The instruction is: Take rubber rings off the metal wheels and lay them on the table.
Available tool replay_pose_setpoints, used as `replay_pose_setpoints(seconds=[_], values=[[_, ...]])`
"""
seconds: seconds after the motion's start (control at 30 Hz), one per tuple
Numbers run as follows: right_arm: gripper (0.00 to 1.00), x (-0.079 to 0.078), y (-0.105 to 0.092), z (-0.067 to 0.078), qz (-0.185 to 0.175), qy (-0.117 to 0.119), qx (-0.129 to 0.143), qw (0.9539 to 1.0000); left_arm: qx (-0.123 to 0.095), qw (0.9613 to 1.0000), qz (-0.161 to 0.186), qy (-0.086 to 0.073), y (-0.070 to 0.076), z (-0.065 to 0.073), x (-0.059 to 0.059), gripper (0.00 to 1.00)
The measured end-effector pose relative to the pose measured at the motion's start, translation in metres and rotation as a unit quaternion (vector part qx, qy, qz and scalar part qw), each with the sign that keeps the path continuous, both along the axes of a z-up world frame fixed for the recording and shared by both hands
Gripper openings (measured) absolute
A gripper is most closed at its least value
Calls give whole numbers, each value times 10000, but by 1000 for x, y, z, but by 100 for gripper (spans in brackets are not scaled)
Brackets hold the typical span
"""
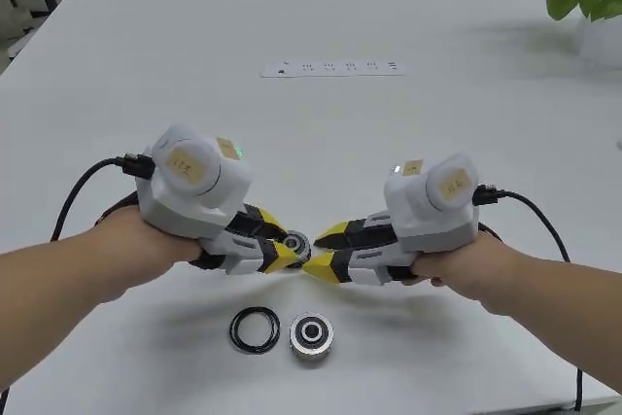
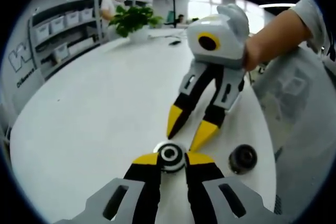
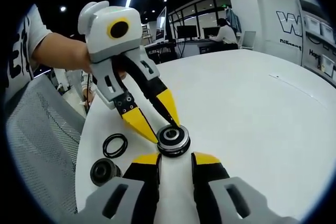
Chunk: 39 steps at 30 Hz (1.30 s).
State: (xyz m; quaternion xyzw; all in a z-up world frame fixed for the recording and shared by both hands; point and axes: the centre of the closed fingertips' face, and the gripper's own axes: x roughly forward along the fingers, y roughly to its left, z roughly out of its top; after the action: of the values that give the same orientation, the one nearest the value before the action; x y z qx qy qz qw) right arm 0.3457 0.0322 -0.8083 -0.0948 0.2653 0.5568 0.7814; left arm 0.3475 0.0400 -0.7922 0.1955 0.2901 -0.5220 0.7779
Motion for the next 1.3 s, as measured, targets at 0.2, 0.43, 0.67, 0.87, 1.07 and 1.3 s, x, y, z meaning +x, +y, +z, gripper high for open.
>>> replay_pose_setpoints(seconds=[0.2,0.43,0.67,0.87,1.07,1.3], values=[[20,0,1,0,-8,1,10,10000,9,10000,66,-28,1,0,3,14],[20,-1,3,-1,20,-2,13,10000,32,9999,74,-89,0,0,1,14],[19,-1,4,0,22,9,21,10000,108,9998,49,-184,0,0,1,14],[19,-1,4,-1,43,7,37,10000,131,9996,46,-255,0,-1,1,14],[16,-3,5,0,50,66,82,9999,133,9995,47,-269,-1,0,0,14],[11,-2,2,0,-64,226,182,9996,101,9995,117,-273,-1,0,0,13]])
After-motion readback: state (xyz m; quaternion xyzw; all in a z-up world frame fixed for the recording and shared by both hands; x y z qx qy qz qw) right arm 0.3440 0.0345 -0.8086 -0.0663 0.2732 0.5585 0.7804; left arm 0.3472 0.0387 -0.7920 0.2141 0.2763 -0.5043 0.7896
